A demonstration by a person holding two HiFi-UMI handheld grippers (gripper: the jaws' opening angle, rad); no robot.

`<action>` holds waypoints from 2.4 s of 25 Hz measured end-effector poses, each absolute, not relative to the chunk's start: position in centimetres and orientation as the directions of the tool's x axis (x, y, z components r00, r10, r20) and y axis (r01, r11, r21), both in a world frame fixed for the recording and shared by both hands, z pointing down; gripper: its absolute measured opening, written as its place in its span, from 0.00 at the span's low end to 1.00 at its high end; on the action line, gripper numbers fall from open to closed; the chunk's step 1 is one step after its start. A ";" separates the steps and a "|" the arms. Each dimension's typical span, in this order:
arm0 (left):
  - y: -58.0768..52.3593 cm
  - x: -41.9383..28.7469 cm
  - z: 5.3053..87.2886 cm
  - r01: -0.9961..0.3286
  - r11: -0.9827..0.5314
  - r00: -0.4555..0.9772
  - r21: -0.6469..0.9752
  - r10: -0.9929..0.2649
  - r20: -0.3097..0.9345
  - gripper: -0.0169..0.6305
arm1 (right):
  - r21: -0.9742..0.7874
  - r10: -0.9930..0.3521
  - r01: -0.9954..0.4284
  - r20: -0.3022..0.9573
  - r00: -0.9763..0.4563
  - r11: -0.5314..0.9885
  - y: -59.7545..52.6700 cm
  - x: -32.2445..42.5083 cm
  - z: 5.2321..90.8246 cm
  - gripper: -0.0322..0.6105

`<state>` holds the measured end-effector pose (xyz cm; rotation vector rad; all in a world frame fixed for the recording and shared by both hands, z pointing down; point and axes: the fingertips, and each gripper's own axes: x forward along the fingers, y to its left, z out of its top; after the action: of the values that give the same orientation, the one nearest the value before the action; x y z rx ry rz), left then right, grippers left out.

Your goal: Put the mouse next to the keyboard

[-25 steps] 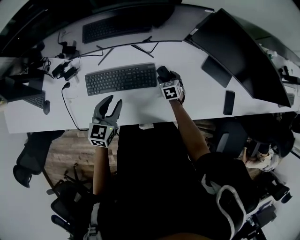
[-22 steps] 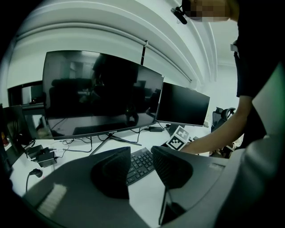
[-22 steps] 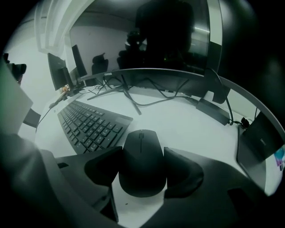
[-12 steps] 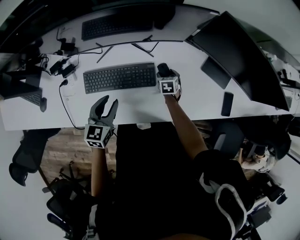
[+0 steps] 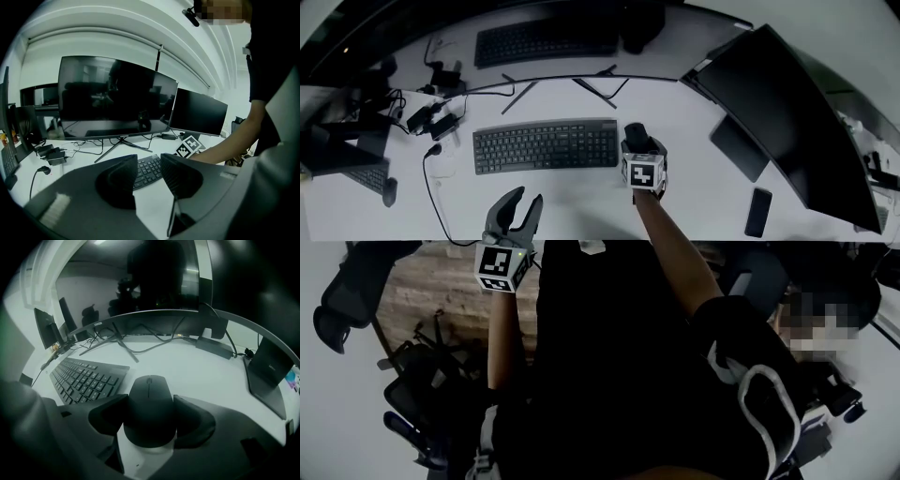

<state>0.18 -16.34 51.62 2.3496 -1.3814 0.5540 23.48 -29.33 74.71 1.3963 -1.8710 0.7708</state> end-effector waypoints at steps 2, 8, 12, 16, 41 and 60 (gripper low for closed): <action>-16.4 0.3 51.5 -0.887 -0.450 0.437 0.102 -0.747 0.500 0.26 | -0.076 -0.570 -0.960 0.791 -0.223 0.271 -29.3 23.2 74.8 0.54; -16.0 0.7 51.5 -0.896 -0.433 0.419 0.095 -0.757 0.501 0.26 | -0.076 -0.586 -0.950 0.772 -0.248 0.303 -29.5 22.9 74.1 0.63; -15.3 1.0 52.0 -0.895 -0.435 0.421 0.100 -0.750 0.511 0.26 | -0.062 -0.605 -0.944 0.754 -0.256 0.323 -30.0 23.2 73.9 0.68; -15.4 1.1 52.0 -0.891 -0.442 0.427 0.099 -0.747 0.510 0.26 | -0.062 -0.623 -0.940 0.734 -0.270 0.336 -30.4 23.4 72.4 0.69; -17.0 2.6 50.4 -0.875 -0.471 0.472 0.116 -0.775 0.420 0.26 | 0.029 -0.655 -0.860 0.661 -0.366 0.509 -26.7 23.7 66.8 0.29; -19.8 2.9 49.3 -0.805 -0.580 0.579 0.123 -0.722 0.379 0.11 | -0.011 -0.716 -0.837 0.512 -0.475 0.548 -23.7 23.0 59.9 0.05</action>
<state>2.89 -19.79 49.27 2.5301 -1.2557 0.4196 22.95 -23.70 59.87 1.2570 -2.3341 0.3598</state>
